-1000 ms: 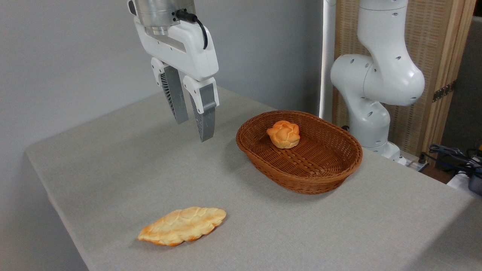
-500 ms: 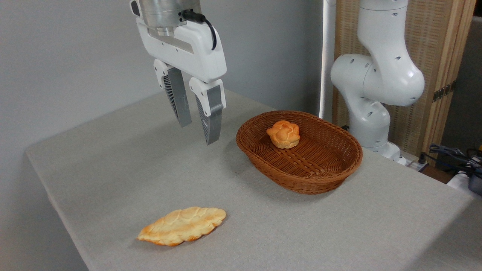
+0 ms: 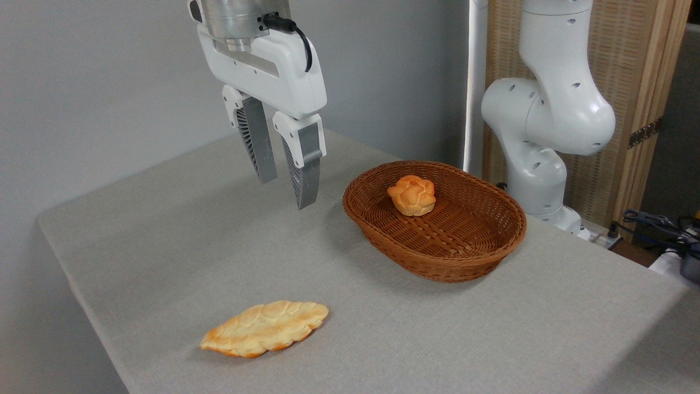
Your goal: Put bread into the basket
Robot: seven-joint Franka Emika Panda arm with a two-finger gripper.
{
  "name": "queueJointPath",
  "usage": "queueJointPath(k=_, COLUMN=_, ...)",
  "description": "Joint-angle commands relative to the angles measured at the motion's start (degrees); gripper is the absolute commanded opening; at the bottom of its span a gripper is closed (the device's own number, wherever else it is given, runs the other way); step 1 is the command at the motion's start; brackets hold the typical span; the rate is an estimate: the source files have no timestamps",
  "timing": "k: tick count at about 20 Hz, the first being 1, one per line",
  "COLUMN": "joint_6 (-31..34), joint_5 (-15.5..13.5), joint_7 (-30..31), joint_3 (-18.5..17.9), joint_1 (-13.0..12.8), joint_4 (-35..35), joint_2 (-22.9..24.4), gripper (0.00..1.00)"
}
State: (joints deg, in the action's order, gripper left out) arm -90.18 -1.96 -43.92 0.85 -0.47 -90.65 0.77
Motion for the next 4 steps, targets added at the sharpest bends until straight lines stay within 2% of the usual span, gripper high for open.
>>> queueJointPath(k=1, joint_6=1.85, joint_5=0.64, joint_7=-0.02, joint_3=-1.38, joint_1=-1.38, joint_4=1.62, joint_2=-0.41, gripper=1.0)
queueJointPath(k=4, joint_6=1.85, joint_5=0.64, joint_7=-0.2, joint_3=-1.46, joint_1=-1.38, joint_4=1.62, joint_2=-0.41, gripper=1.0)
